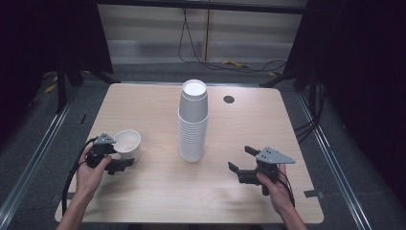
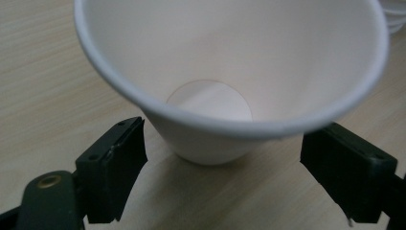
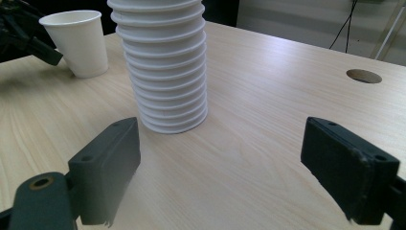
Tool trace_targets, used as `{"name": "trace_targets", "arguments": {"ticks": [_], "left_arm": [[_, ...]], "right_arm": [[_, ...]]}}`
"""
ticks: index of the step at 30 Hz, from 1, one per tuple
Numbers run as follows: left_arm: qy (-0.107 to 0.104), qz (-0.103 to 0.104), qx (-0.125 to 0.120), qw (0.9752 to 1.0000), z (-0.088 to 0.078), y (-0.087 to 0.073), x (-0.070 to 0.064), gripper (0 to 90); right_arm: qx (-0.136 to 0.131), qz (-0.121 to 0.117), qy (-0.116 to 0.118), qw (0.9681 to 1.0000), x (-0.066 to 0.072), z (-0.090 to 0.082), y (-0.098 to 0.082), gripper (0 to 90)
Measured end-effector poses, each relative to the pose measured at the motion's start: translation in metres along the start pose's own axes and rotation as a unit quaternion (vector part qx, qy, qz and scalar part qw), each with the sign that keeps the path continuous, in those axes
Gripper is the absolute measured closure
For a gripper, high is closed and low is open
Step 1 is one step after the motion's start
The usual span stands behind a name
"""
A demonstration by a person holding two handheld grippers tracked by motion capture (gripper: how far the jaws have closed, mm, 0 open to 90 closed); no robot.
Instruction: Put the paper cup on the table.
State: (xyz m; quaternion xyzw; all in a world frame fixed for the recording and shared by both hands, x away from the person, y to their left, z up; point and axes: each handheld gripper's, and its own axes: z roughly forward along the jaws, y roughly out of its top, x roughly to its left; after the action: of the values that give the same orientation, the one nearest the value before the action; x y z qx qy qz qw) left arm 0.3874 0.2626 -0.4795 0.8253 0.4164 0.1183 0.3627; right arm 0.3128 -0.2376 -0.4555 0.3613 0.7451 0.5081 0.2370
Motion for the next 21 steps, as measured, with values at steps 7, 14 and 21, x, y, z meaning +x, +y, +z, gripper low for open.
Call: {"name": "trace_targets", "arguments": {"ticks": [7, 14, 21], "left_arm": [[0.006, -0.003, -0.02, 0.9998, -0.012, -0.008, -0.01, 15.8], [-0.004, 0.007, -0.059, 0.9982, -0.026, -0.014, -0.033, 15.9], [-0.033, 0.012, -0.101, 0.9942, -0.03, -0.012, -0.053, 15.9]], "right_arm": [[-0.001, -0.001, -0.001, 1.0, 0.0, 0.0, 0.0, 13.5], [-0.001, 0.001, -0.001, 1.0, 0.0, -0.001, 0.0, 13.5], [-0.002, 0.001, -0.004, 1.0, 0.001, -0.002, 0.0, 13.6]]}}
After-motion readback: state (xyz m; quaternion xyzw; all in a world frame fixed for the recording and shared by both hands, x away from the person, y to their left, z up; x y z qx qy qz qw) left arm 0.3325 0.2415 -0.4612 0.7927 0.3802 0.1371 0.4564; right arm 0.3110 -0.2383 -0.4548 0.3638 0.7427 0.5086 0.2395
